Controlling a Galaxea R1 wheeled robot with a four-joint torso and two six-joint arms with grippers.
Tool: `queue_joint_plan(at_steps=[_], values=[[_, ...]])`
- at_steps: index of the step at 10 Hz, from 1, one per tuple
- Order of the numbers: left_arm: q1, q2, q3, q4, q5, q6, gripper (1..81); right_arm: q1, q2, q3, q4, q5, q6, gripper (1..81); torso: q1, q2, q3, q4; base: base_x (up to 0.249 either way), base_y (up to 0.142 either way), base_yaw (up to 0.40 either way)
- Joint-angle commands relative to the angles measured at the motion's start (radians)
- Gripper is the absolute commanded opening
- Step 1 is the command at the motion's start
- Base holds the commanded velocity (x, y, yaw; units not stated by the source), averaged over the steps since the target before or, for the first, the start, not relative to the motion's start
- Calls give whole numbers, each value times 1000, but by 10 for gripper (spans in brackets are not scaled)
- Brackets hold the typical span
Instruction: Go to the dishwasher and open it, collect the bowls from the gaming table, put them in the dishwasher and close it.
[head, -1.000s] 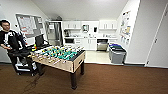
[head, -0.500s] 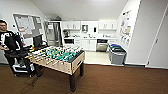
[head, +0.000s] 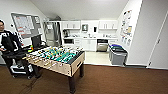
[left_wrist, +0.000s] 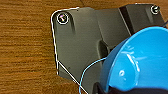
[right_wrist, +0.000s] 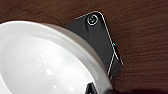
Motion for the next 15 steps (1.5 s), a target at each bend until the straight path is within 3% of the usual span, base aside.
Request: queue_joint_plan(at_steps=[1,15], values=[[-52,-9,-4,8,55,0,10,48,-24,5,-12,-41,-2,10,0,0,0,0,125,-74,0],[-52,-4,-4,10,56,1,10,55,-20,2,-14,-41,-2,10,-1,0,0,0,125,-96,0]])
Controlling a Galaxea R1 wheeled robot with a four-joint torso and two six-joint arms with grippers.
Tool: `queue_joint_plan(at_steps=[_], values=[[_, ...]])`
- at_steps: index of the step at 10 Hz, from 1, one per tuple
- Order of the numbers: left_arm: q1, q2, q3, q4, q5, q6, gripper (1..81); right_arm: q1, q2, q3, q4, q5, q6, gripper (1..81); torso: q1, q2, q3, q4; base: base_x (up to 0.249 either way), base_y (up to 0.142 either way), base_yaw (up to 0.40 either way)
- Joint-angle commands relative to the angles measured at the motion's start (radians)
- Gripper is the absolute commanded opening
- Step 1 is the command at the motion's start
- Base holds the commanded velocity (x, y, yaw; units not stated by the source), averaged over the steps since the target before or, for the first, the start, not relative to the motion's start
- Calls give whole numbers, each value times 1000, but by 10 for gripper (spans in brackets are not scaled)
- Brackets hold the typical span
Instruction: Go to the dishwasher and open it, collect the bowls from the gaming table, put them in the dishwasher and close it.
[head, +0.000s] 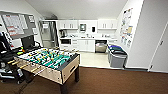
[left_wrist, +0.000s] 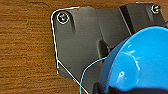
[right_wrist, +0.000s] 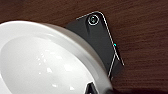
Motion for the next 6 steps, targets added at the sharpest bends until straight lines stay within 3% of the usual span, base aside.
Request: queue_joint_plan(at_steps=[1,6], values=[[-48,-7,-2,9,50,0,10,48,-25,6,-11,-39,-2,10,0,0,0,0,125,-100,0],[-48,-7,-2,9,50,0,10,45,-25,6,-13,-38,-2,10,0,0,0,0,124,-99,0]])
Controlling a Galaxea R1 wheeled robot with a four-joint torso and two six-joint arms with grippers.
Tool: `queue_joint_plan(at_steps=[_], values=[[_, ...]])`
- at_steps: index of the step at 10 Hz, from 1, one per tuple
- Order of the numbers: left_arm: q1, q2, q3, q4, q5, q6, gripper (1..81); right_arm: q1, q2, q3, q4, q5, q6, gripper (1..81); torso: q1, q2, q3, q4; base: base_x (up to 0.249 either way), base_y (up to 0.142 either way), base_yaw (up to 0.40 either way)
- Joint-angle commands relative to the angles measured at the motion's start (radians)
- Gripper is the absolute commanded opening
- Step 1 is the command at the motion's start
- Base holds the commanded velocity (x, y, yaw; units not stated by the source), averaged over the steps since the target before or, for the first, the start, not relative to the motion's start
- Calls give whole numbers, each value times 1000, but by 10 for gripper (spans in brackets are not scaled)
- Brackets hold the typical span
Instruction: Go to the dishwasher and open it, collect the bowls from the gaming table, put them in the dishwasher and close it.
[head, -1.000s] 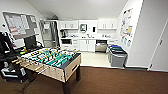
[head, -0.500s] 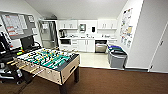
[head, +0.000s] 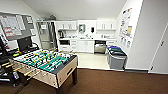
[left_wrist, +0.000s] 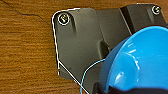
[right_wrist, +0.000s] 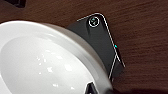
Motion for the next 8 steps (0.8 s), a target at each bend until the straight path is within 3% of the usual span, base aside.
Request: queue_joint_plan(at_steps=[1,8], values=[[-53,-9,-1,9,51,0,10,48,-25,5,-13,-43,-2,10,0,0,0,0,125,-84,0],[-51,-6,-1,10,51,0,10,52,-26,2,-11,-45,-2,10,-1,0,0,0,129,-79,0]])
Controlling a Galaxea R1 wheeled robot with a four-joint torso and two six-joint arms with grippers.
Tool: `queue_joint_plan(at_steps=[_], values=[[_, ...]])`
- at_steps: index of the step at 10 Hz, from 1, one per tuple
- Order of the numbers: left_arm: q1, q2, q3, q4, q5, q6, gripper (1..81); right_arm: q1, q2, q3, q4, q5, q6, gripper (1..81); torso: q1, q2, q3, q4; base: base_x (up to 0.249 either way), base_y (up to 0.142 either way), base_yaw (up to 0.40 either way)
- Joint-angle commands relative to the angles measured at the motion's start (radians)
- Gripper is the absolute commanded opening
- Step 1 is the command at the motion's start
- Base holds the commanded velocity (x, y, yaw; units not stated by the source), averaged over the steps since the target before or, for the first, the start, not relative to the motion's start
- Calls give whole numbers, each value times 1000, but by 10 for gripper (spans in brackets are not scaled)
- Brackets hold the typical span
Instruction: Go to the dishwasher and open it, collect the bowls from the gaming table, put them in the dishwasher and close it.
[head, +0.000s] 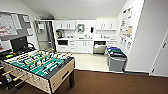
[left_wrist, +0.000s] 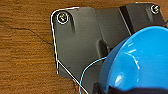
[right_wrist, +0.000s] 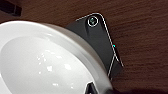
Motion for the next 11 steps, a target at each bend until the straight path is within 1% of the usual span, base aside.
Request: queue_joint_plan(at_steps=[1,11], values=[[-51,-6,-2,10,49,1,10,48,-23,4,-11,-40,-2,10,0,0,0,0,135,-65,0],[-51,-3,0,8,49,0,10,45,-21,3,-12,-40,-2,10,0,0,0,0,135,0,0]])
